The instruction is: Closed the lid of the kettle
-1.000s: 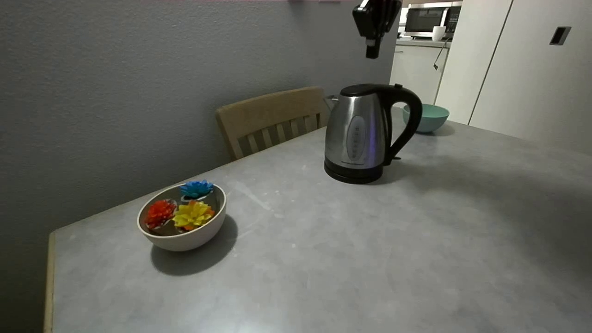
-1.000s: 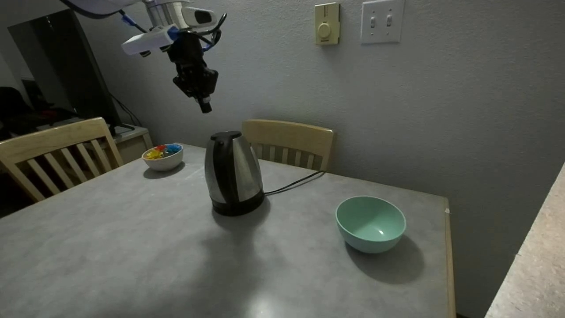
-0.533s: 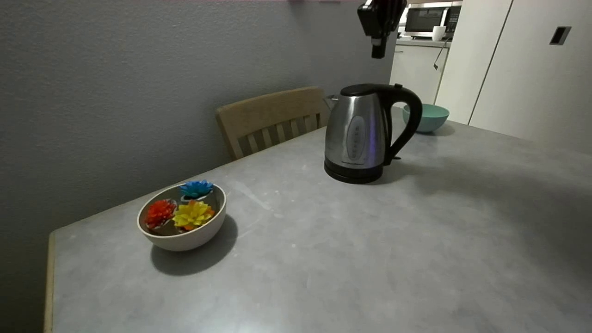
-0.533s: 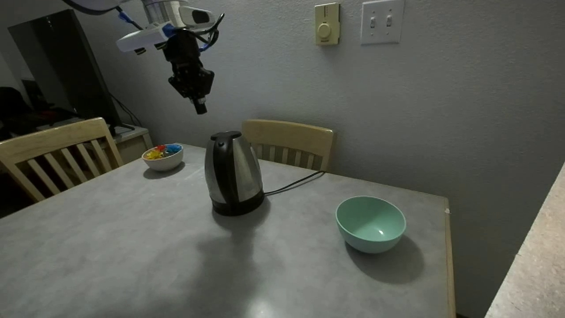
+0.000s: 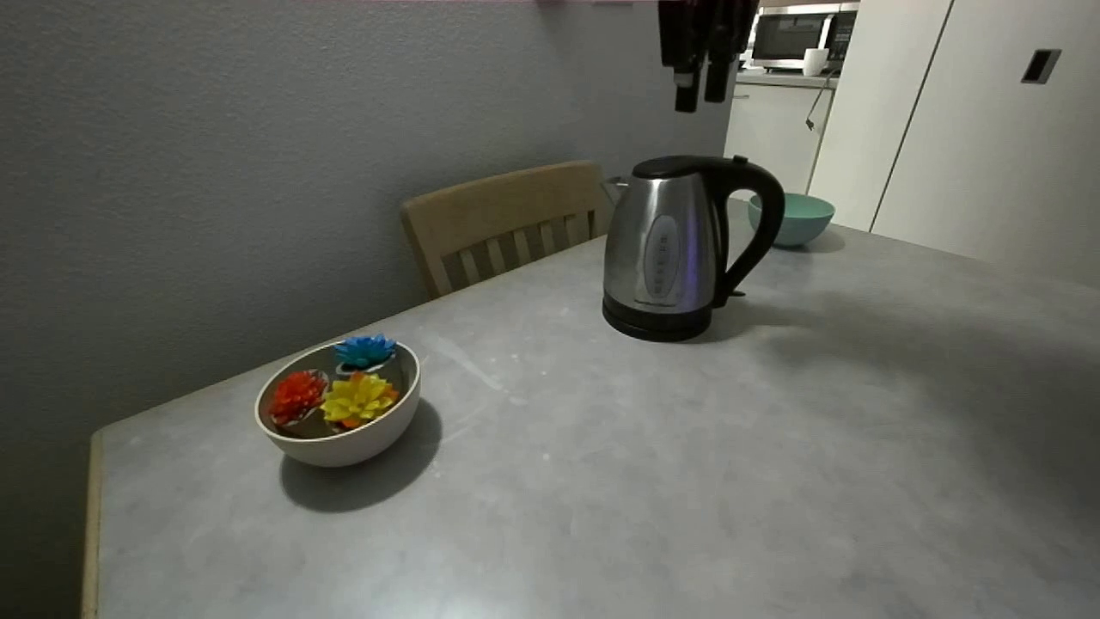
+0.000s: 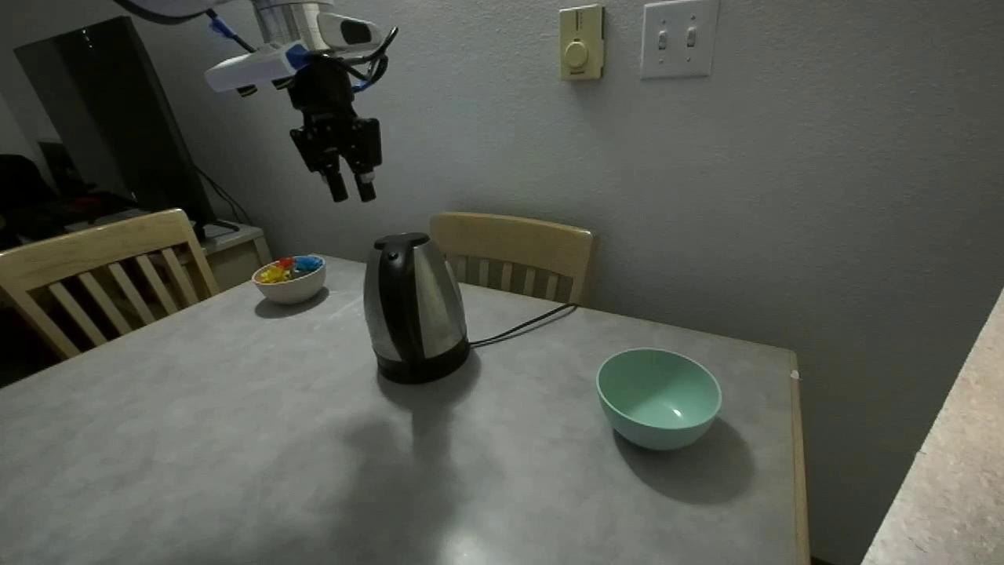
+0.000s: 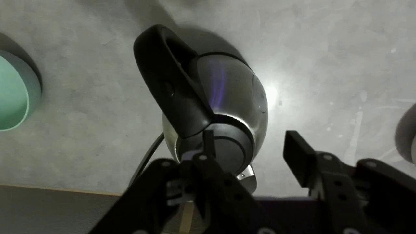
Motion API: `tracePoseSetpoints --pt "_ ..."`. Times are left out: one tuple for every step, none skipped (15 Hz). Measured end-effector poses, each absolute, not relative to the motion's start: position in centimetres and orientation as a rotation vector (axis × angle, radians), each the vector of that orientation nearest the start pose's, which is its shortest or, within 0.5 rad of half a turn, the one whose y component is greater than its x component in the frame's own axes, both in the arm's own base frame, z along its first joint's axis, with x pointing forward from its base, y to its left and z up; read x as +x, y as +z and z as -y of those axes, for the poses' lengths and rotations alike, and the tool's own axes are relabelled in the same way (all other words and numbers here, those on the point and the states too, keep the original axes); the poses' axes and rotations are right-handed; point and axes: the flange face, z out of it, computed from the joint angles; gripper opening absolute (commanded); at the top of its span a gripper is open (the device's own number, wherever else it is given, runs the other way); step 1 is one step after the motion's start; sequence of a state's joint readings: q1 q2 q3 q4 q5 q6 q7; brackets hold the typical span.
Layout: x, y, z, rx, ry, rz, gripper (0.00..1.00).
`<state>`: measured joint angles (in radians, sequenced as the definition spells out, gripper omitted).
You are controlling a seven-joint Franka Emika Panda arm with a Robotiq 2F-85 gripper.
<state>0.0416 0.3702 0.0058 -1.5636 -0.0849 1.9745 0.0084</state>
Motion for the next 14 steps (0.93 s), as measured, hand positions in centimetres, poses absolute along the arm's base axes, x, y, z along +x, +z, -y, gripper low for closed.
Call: tracePoseSetpoints --pt "67.1 43.5 -2.7 -3.204 -0.068 0.105 0.95" --pt "67.1 43.5 -2.8 -3.191 -0.067 0.097 0.98" --pt "67.1 43.5 -2.8 -3.177 -0.067 0.087 1.00" --pt "67.1 43.5 -3.0 -3.161 -0.067 0.076 1.00" --pt "67.1 43.5 -3.1 -3.145 -0.067 0.066 1.00" --pt "67.1 43.5 -3.2 -3.129 -0.067 0.056 1.00" --pt "67.1 43.5 -3.4 -3.114 -0.066 0.048 1.00" --pt "67.1 43.5 -3.6 -3.100 -0.065 0.044 1.00" --pt "67.1 43.5 -3.8 -3.086 -0.064 0.040 1.00" --pt "67.1 43.5 -4.0 -3.073 -0.063 0.037 1.00" --pt "67.1 43.5 -4.2 -3.062 -0.062 0.037 1.00" --pt "67.1 43.5 -4.3 -3.061 -0.062 0.038 1.00" --pt "67.1 43.5 -4.4 -3.061 -0.062 0.038 1.00" --pt "67.1 43.5 -4.4 -3.061 -0.062 0.038 1.00"
